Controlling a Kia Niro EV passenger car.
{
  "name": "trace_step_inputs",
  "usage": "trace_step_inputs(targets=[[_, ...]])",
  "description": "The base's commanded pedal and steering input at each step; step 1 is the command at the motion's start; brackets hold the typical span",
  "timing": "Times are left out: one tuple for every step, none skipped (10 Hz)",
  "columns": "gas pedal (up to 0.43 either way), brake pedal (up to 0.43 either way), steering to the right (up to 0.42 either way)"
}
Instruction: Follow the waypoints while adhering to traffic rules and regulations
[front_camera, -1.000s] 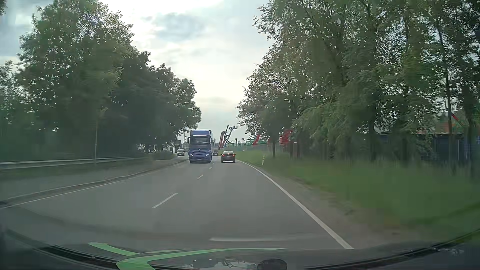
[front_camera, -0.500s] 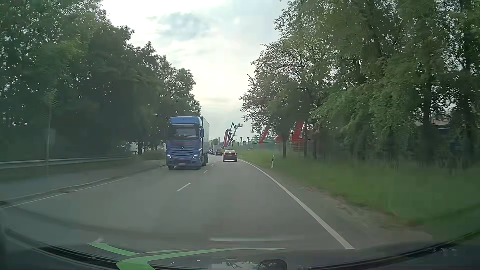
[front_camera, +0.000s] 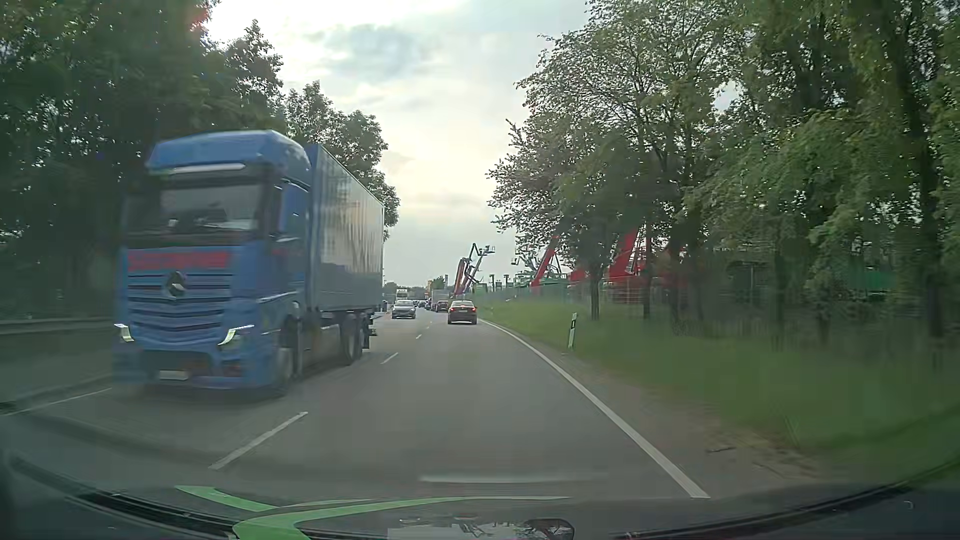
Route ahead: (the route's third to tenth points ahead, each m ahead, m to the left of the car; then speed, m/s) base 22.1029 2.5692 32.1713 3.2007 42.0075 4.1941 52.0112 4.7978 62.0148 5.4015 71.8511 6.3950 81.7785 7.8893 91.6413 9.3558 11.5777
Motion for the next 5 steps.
trace_step_inputs(targets=[[0.000,0.000,-0.011],[0.000,0.000,-0.011],[0.000,0.000,-0.011],[0.000,0.000,-0.011],[0.000,0.000,-0.011]])
